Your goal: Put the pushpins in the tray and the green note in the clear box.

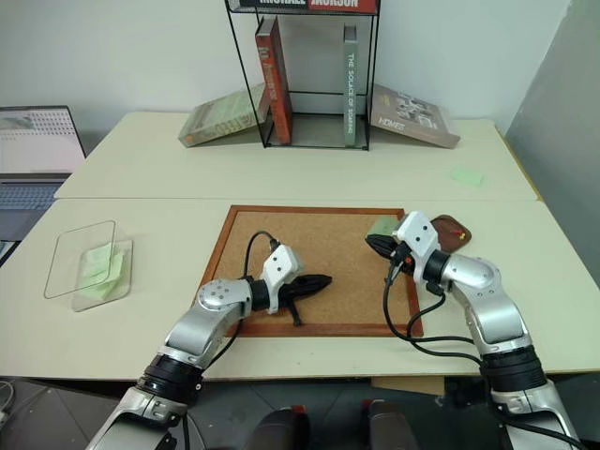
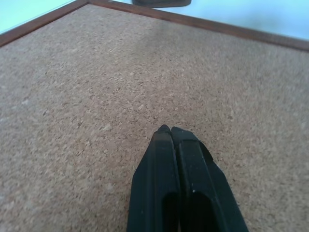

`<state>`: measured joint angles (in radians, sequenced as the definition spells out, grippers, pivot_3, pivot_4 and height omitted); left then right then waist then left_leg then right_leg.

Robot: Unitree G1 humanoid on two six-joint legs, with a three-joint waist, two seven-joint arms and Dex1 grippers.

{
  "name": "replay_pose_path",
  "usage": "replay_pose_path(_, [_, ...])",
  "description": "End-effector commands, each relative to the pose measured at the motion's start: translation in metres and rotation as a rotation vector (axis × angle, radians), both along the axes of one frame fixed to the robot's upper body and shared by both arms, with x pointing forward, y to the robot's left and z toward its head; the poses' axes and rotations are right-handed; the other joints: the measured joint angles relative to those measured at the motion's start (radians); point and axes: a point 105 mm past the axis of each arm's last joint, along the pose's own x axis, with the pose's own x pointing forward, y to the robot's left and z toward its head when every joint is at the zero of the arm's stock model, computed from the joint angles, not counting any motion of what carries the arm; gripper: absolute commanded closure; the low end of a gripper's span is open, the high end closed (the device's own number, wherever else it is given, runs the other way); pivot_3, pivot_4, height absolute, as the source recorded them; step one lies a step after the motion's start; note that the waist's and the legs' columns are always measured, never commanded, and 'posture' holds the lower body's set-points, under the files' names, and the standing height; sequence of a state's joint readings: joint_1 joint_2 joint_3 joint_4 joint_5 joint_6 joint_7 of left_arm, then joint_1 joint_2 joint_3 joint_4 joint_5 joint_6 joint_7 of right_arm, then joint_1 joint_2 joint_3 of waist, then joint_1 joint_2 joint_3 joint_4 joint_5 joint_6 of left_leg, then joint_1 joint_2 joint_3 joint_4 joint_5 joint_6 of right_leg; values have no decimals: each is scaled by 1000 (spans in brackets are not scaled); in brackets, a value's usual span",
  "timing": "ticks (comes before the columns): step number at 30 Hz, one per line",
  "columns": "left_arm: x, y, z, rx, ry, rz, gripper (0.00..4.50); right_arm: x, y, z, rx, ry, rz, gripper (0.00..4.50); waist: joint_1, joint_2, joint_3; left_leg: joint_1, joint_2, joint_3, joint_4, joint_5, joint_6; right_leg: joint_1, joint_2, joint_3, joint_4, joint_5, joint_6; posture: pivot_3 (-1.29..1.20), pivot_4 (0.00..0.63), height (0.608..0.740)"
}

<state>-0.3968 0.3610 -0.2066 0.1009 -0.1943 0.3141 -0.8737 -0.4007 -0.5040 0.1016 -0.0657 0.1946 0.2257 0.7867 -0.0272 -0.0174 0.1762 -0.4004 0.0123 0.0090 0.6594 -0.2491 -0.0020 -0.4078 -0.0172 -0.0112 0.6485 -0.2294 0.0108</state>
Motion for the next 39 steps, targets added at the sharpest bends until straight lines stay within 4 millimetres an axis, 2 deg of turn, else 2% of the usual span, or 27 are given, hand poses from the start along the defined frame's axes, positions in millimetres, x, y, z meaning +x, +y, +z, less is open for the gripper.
replay_pose_path(1, [-5,-2,47,-115,-53,-57,4027,-7,10,9,-58,-93,60,4500,0,-2,2,-1,0,0,0,0,0,-1,0,0,0,0,0,0,150,740])
replay_pose_path(8, [-2,1,66,-120,-95,-73,2640,-10,18,3,-125,-126,110,4500,2,-3,3,-1,-1,1,0,0,0,-1,0,1,-1,0,0,0,150,740])
replay_pose_path(18, [5,-17,76,-98,-164,-134,775,-17,28,3,-197,-186,179,4500,5,-5,4,-1,-1,1,0,0,0,-1,-1,0,-1,0,0,0,150,740])
replay_pose_path(20, [6,-22,78,-99,-177,-155,516,-18,30,3,-207,-193,191,4500,6,-5,4,-1,-1,1,0,0,0,-1,-1,0,-1,0,0,0,150,740])
replay_pose_path(24, [10,-31,79,-79,-203,-185,516,-20,32,5,-206,-198,201,4500,9,-6,4,-1,-2,1,1,0,0,-1,-1,0,-1,0,0,0,150,740])
replay_pose_path(31, [18,-18,72,-31,-229,-164,516,-15,31,20,-130,-194,157,4500,9,-6,4,-1,-1,0,0,0,0,-1,-1,0,0,0,0,0,150,740])
replay_pose_path(39, [18,-34,84,-125,-207,-184,516,-20,37,18,-168,-208,200,4500,21,-6,4,-2,-2,1,1,0,0,-1,-1,0,-1,0,0,0,150,740])
